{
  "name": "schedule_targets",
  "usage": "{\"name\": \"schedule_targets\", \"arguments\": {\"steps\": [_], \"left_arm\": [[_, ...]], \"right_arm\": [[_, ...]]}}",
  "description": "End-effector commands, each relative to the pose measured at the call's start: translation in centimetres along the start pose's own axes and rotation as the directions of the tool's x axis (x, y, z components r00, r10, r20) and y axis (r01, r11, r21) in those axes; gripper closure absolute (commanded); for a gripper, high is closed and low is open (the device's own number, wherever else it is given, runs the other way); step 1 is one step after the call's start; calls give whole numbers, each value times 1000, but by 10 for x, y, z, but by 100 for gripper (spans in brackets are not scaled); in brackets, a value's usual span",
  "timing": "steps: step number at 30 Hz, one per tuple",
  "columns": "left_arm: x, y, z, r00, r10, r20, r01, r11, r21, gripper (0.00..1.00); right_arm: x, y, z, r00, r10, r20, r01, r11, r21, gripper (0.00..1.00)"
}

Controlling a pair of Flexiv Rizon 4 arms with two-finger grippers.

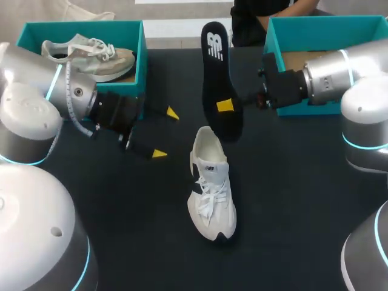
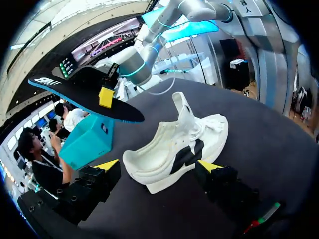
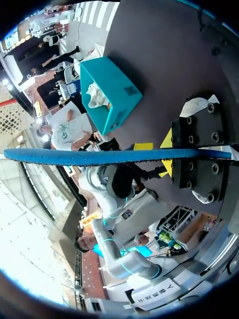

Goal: Take the shoe out of the shoebox, open the shoe tongue, remove and reinsert the insole, then place the shoe into the shoebox

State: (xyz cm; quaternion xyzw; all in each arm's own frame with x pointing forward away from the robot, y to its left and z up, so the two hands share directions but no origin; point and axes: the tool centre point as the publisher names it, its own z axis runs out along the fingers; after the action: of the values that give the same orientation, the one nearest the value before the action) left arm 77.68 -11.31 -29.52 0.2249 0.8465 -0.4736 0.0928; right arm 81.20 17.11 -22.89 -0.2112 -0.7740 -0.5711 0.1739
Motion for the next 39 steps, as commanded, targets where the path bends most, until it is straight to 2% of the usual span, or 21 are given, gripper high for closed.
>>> {"name": "schedule_targets", "arguments": {"steps": [1,9,12,17,19,21,29,39], "left_arm": [[6,15,12,1000,-21,8,22,1000,-21,0],[19,33,29,999,-46,-14,45,997,-64,0],[19,32,31,999,-39,-18,37,996,-81,0],[19,32,35,999,-43,-23,40,993,-116,0],[19,33,36,998,-53,-21,50,992,-116,0],[19,37,41,998,-55,-18,52,990,-132,0],[19,40,47,996,-84,-1,83,990,-117,0],[17,43,48,994,-106,13,107,989,-102,0]], "right_arm": [[-12,4,9,1000,0,-23,0,1000,7,100],[-12,4,9,1000,0,-23,0,1000,7,100],[-19,2,22,999,-16,-36,18,999,51,100],[-29,-4,43,989,-131,-62,135,988,71,100],[-30,-7,49,989,-131,-65,136,987,83,100],[-31,-11,54,986,-149,-79,154,986,68,100],[-28,-28,70,987,-136,-90,141,989,52,100],[-27,-51,69,984,-141,-109,142,990,5,100]]}}
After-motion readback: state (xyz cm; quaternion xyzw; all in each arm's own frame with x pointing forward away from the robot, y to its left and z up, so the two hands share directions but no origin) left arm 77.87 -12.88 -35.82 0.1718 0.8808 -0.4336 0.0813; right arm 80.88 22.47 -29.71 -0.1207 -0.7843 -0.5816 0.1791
